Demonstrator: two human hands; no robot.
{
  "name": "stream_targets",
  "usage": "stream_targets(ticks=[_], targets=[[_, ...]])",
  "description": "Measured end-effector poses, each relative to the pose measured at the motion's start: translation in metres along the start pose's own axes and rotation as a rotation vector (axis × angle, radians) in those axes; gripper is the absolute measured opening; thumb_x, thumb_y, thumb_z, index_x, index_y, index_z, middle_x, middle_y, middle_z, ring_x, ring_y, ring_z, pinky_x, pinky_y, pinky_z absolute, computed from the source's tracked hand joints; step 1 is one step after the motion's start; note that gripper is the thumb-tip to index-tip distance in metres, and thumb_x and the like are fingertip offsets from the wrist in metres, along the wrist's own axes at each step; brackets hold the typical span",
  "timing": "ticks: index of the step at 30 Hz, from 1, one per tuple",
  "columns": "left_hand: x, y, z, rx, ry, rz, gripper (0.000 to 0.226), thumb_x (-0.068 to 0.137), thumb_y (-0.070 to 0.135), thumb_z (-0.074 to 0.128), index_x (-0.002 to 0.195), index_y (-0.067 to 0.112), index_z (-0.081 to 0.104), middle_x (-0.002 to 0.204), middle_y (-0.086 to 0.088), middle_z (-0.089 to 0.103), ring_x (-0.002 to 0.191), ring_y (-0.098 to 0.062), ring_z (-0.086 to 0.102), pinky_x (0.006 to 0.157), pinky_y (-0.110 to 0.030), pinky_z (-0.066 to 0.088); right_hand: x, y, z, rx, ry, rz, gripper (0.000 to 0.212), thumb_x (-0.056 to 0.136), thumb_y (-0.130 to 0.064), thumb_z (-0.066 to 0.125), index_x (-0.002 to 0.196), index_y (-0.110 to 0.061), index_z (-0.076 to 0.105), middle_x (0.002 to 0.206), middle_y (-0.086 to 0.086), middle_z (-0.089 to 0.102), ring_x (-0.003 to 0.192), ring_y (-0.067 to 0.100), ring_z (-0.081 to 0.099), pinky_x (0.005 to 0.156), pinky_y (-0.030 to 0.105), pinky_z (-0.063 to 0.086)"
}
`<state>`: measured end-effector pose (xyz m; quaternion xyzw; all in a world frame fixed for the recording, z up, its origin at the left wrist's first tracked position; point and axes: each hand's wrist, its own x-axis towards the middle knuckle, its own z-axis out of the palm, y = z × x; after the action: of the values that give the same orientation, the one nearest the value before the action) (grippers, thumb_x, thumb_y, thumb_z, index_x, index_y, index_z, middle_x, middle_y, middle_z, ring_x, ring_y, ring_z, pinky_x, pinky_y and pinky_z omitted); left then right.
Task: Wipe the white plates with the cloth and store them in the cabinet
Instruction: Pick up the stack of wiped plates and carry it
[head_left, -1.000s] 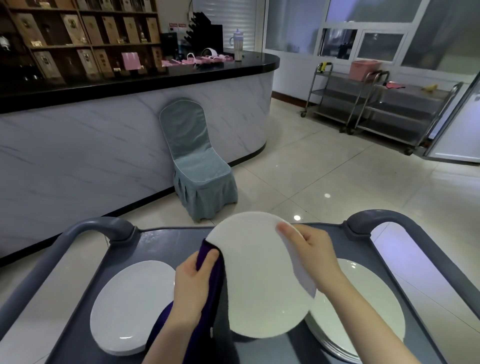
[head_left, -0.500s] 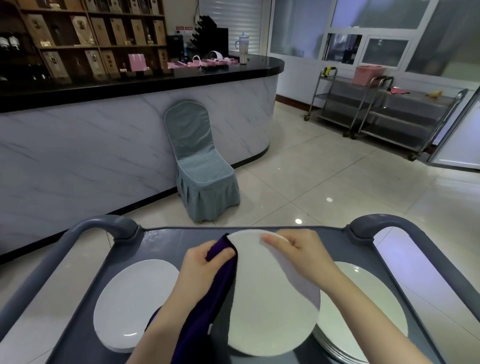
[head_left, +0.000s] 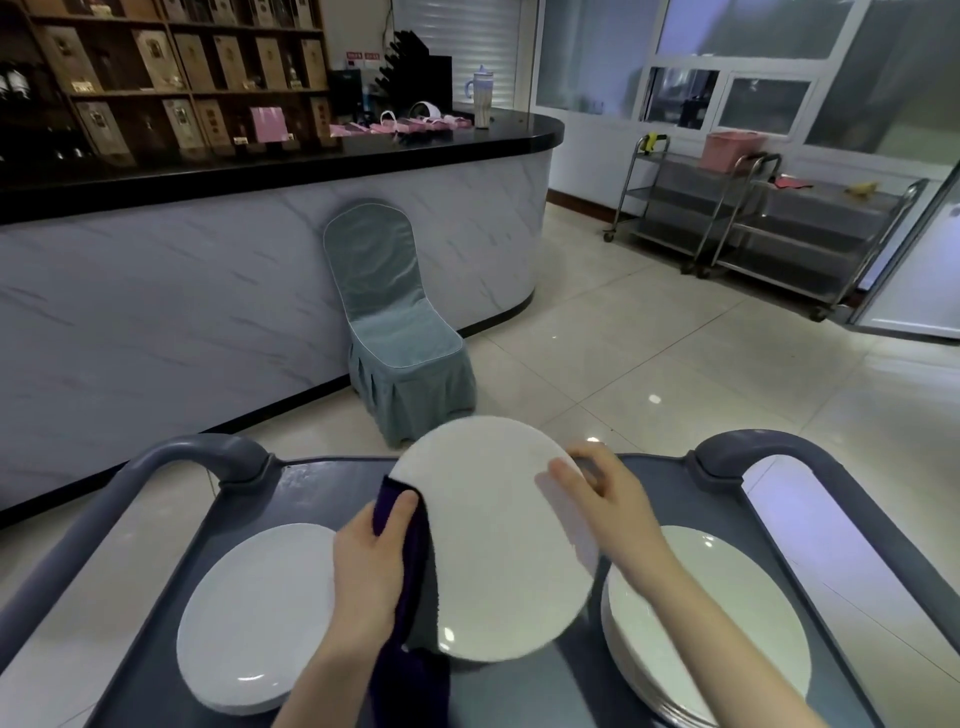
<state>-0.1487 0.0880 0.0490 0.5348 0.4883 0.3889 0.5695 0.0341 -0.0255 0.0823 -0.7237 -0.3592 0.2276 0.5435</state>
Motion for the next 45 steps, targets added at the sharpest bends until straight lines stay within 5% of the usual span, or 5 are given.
stream_targets(ticks=[6, 16, 28, 39, 45], targets=[[0.007, 0.012, 0.010, 0.383, -0.439, 0.248, 0.023, 0.086, 0.019, 0.072, 0.067, 0.009, 0.063, 0.054, 0.007, 0.057, 0.050, -0.003, 0.046, 0.052, -0.015, 0.036, 0.017, -0.017, 0.002, -0.466, -0.492, -0.142, 0.046, 0.091, -0.047, 0.064, 0.062, -0.016, 0.045, 0.058, -0.010, 0.038, 0.057, 0.006, 0.034, 0.054, 0.024, 0.026], [-0.004, -0.016, 0.018, -0.183, 0.115, -0.260, 0.034, 0.095, 0.032, 0.062, 0.085, -0.001, 0.067, 0.078, -0.010, 0.066, 0.070, -0.023, 0.056, 0.071, -0.036, 0.050, -0.015, 0.020, 0.039, 0.477, 0.314, 0.285, 0.043, 0.096, -0.031, 0.061, 0.074, 0.005, 0.051, 0.070, 0.006, 0.055, 0.066, 0.018, 0.051, 0.067, 0.034, 0.044], [0.016, 0.013, 0.013, 0.457, -0.480, 0.294, 0.024, 0.085, 0.023, 0.073, 0.068, 0.011, 0.062, 0.054, 0.009, 0.052, 0.051, -0.005, 0.042, 0.053, -0.020, 0.033, 0.018, -0.017, 0.010, -0.508, -0.497, -0.222, 0.054, 0.096, -0.052, 0.053, 0.069, -0.006, 0.048, 0.059, -0.005, 0.040, 0.057, 0.008, 0.034, 0.055, 0.024, 0.028], [-0.015, -0.015, 0.044, -0.274, 0.194, -0.312, 0.025, 0.097, 0.033, 0.058, 0.084, 0.014, 0.067, 0.088, -0.004, 0.069, 0.085, -0.024, 0.063, 0.082, -0.038, 0.054, -0.018, 0.008, 0.072, 0.488, 0.673, 0.313, 0.038, 0.104, -0.033, 0.045, 0.067, -0.025, 0.055, 0.069, -0.012, 0.060, 0.066, 0.014, 0.054, 0.061, 0.027, 0.041], [0.016, -0.001, 0.017, -0.190, 0.207, -0.241, 0.028, 0.097, 0.032, 0.058, 0.084, 0.009, 0.066, 0.085, -0.005, 0.067, 0.078, -0.023, 0.060, 0.067, -0.031, 0.049, -0.031, 0.037, 0.041, 0.123, 0.184, 0.113, 0.014, 0.097, -0.038, 0.057, 0.104, -0.028, 0.066, 0.099, -0.017, 0.070, 0.094, 0.010, 0.064, 0.085, 0.030, 0.053]])
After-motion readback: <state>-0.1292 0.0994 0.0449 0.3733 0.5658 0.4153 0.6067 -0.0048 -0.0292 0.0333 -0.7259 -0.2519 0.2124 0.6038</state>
